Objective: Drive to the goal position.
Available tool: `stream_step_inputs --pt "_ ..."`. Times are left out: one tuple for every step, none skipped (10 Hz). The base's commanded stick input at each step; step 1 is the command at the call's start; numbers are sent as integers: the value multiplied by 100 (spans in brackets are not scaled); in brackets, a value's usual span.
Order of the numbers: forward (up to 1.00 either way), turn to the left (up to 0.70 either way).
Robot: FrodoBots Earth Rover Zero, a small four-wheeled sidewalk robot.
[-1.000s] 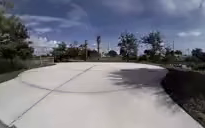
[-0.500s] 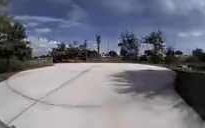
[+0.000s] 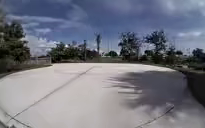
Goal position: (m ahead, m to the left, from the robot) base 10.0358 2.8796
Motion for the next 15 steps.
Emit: stream_step_inputs --pt "85 0" --pt "85 0" --pt "85 -34" --pt "85 -34" --pt "85 -4" --pt "85 0" --pt "85 0" --pt "85 0" --pt "85 0" --pt "85 0" --pt "85 0" --pt "85 0" --pt "85 0" --pt "85 0" --pt "85 0"
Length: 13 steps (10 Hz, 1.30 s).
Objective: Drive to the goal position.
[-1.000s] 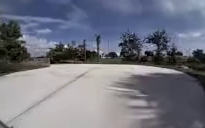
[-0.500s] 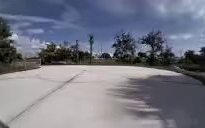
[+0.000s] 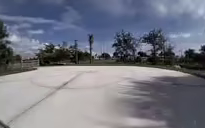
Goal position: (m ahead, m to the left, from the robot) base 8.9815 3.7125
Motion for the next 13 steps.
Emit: stream_step_inputs --pt "85 0" --pt "85 0" --pt "85 0" --pt "85 0" --pt "85 0" --pt "85 0" --pt "85 0" --pt "85 0" --pt "85 0" --pt "85 0" --pt "85 0" --pt "85 0" --pt "85 0"
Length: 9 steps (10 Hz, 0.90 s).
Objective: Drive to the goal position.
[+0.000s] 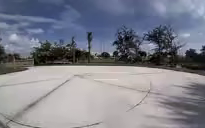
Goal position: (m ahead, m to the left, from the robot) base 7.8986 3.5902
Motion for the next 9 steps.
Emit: stream_step_inputs --pt "85 0" --pt "85 0" --pt "85 0" --pt "85 0" --pt "85 0" --pt "85 0" --pt "85 0" --pt "85 0" --pt "85 0"
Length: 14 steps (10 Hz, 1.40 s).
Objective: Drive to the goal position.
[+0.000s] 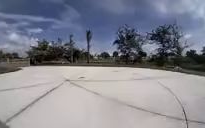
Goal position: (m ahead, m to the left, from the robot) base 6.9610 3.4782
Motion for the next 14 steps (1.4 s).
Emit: stream_step_inputs --pt "85 0" --pt "85 0" --pt "85 0" --pt "85 0" --pt "85 0" --pt "85 0" --pt "85 0" --pt "85 1" --pt "85 17" --pt "85 34" --pt "85 34" --pt "85 34" --pt "85 34" --pt "85 34"
